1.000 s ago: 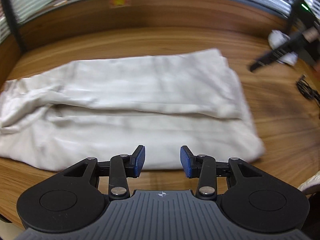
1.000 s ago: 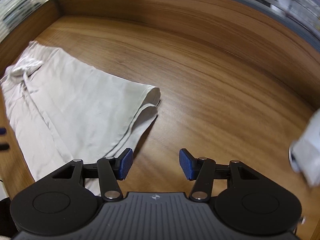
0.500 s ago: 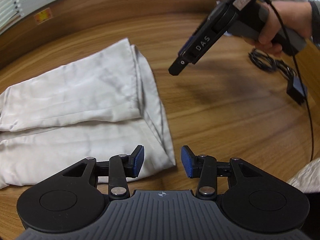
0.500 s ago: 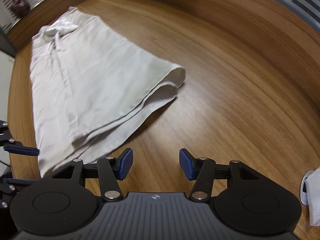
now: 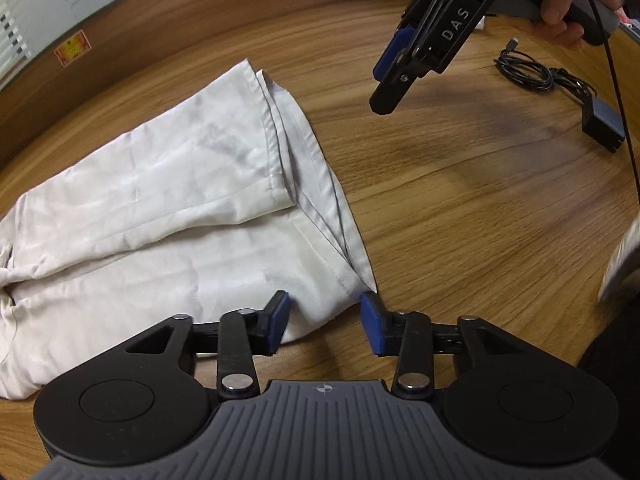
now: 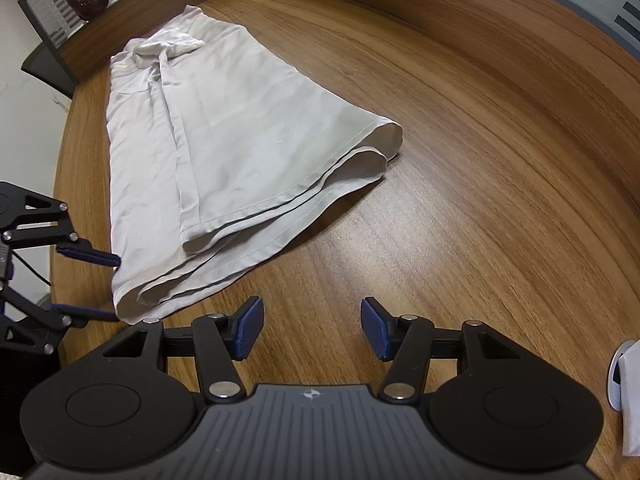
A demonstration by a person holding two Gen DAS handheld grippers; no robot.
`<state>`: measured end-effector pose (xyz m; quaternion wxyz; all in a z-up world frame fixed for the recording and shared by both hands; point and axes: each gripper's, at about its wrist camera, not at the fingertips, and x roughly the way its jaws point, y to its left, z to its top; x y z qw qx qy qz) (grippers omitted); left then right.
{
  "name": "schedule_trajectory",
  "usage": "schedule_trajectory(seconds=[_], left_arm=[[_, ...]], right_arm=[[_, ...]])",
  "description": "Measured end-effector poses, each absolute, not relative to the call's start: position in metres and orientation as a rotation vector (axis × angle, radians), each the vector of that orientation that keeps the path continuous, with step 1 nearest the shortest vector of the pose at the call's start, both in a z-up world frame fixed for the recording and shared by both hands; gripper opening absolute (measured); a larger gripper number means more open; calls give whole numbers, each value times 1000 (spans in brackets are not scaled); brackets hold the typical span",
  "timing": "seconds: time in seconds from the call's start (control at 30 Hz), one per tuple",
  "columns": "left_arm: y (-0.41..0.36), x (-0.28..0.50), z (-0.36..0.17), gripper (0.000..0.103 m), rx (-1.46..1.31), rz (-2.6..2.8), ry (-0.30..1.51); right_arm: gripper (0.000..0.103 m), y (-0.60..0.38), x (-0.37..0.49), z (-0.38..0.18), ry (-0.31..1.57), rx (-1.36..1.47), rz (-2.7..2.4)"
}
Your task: Fold clothes
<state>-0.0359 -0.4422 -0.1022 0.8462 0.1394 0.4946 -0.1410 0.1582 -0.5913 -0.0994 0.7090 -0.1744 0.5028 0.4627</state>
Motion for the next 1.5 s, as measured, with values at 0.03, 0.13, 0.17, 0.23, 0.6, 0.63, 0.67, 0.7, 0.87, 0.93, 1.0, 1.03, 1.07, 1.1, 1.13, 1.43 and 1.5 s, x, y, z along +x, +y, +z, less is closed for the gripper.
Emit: schedule_trajectory(seconds=[0.03, 0.13, 0.17, 0.23, 0.6, 0.63, 0.67, 0.7, 0.87, 0.93, 1.0, 1.03, 1.07, 1.1, 1.13, 1.43, 1.5], left_arm=[[-444, -36, -103, 21, 302, -302, 1035], [-447, -37, -102, 5, 320, -301, 987], [-446, -38, -101, 4, 309, -290, 972], [-442, -38, -96, 3, 269, -260, 945], [-420, -31, -68, 3, 63, -162, 904], [-420, -30, -66, 3, 57, -158, 903], [-419, -29, -65, 3, 50, -155, 902], [-420, -29, -62, 3, 45, -151, 900], [-421, -24, -52, 3, 28, -136, 889], [-420, -26, -49, 3, 25, -126, 882], [-420, -26, -45, 3, 17, -117, 873], [-419, -25, -43, 3, 11, -110, 867], [-419, -25, -41, 3, 6, -104, 860], [-418, -25, -39, 3, 1, -100, 855], [-416, -25, -38, 3, -3, -98, 851], [-411, -25, -34, 3, -18, -80, 845], [-410, -26, -35, 3, -21, -80, 848]], right_arm=[[61, -592, 158, -98, 1114, -384, 1027], [61, -596, 157, -95, 1106, -371, 1032], [61, -597, 155, -93, 1096, -385, 1038], [61, -596, 151, -91, 1072, -428, 1052], [79, -577, 111, -83, 838, -632, 1213], [79, -573, 108, -85, 814, -652, 1229], [82, -569, 104, -87, 790, -673, 1245], [84, -565, 100, -89, 766, -694, 1260], [85, -545, 81, -98, 643, -797, 1334], [85, -537, 73, -102, 592, -838, 1362], [85, -532, 69, -106, 535, -886, 1380], [85, -531, 69, -108, 511, -913, 1381], [85, -530, 69, -110, 488, -940, 1381], [85, -529, 71, -111, 474, -966, 1387], [85, -528, 74, -112, 454, -992, 1383], [77, -525, 92, -117, 289, -1152, 1394], [74, -523, 95, -117, 257, -1188, 1419]])
